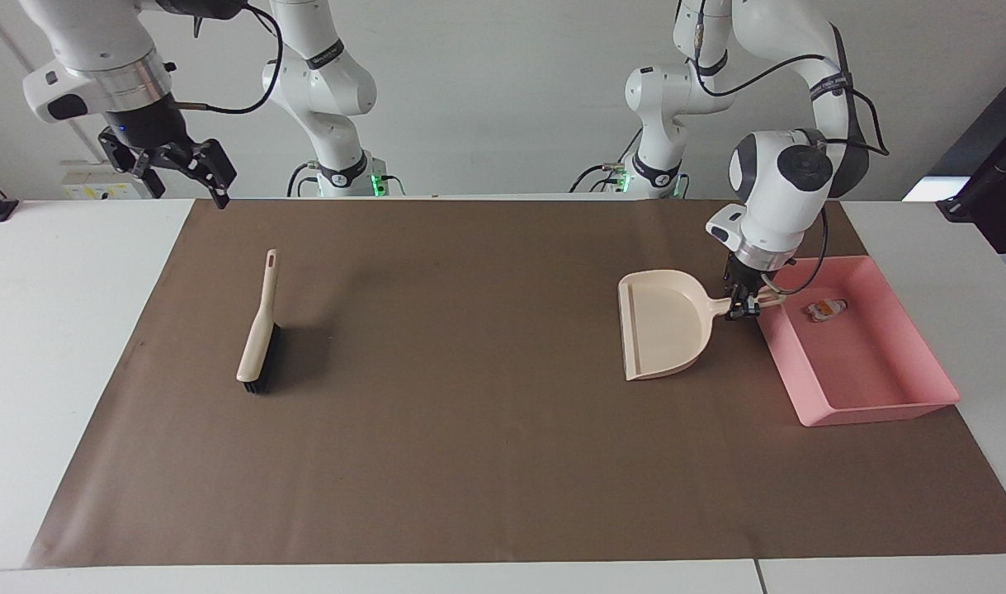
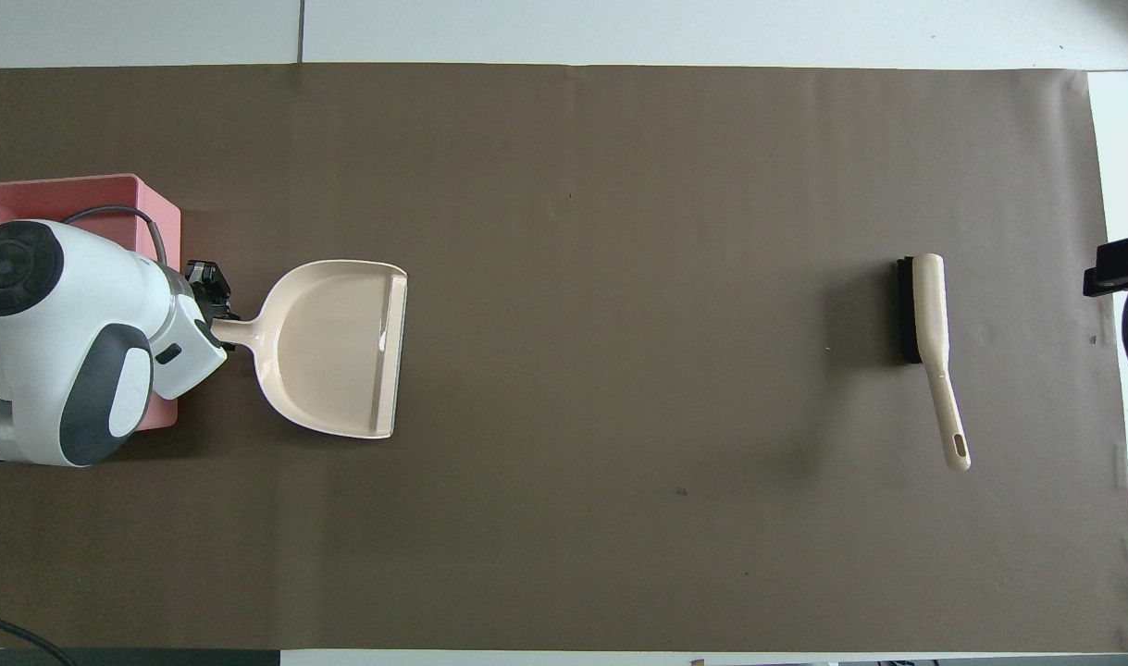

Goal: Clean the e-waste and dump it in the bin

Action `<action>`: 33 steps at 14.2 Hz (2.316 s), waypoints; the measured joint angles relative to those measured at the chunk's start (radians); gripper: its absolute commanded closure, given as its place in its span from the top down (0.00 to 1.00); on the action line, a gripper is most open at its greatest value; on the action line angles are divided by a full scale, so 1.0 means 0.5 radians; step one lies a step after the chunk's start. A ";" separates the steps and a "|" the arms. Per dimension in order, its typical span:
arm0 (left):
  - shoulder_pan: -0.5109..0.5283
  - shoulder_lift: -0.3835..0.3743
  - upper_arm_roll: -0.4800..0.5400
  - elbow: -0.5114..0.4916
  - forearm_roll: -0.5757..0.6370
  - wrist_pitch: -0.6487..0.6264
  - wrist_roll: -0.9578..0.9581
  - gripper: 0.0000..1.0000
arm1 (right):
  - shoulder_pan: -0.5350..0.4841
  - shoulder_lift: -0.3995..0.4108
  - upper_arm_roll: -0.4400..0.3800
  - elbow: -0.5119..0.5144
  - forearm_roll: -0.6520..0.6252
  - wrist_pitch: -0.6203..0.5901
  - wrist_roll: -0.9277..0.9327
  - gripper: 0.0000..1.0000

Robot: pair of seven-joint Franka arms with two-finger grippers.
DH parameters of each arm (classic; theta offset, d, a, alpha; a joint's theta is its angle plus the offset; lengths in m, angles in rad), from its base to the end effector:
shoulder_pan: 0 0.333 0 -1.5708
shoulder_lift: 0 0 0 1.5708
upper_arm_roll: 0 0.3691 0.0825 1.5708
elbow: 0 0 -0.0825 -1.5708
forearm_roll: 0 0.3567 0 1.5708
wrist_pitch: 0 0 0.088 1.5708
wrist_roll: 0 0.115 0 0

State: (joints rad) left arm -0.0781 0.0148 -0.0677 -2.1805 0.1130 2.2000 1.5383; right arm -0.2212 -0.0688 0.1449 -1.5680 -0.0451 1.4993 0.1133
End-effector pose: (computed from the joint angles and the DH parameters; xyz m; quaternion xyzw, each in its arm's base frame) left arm 0.5095 -0.0700 0.4448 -0.6402 0.7669 0.0272 0.0362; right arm 0.4935 -0.0397 0.6995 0.9950 -0.0964 0.0002 0.0274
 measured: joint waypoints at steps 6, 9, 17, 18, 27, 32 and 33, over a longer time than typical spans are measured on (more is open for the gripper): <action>-0.094 0.096 0.002 -0.090 0.000 0.210 -0.149 0.00 | 0.020 0.055 -0.004 0.005 -0.001 -0.007 0.000 1.00; -0.124 0.114 0.003 -0.090 0.002 0.236 -0.184 0.02 | 0.227 0.053 -0.199 0.006 -0.002 -0.014 0.001 1.00; -0.144 0.107 0.004 -0.075 0.048 0.222 -0.201 0.97 | 0.497 0.053 -0.480 0.005 -0.002 -0.019 0.001 1.00; -0.143 0.087 0.010 -0.065 0.048 0.174 -0.256 0.98 | 0.471 0.053 -0.457 0.005 -0.001 -0.023 0.000 1.00; 0.000 -0.172 0.043 -0.041 0.054 -0.205 -1.766 0.98 | 0.411 0.049 -0.342 0.008 -0.001 -0.064 -0.009 1.00; 0.074 -0.172 0.044 0.164 -0.025 -0.358 -2.661 0.98 | 0.413 0.049 -0.328 0.038 0.014 -0.107 -0.010 1.00; 0.080 -0.173 0.044 0.275 -0.090 -0.463 -2.751 0.98 | 0.412 0.049 -0.328 0.038 0.014 -0.107 -0.010 1.00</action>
State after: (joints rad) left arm -0.0381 -0.0718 -0.0457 -2.0430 0.0681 1.9685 0.1626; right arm -0.0150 -0.0442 -0.0190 -1.5489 -0.0381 1.4459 0.1086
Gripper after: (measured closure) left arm 0.018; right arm 0.000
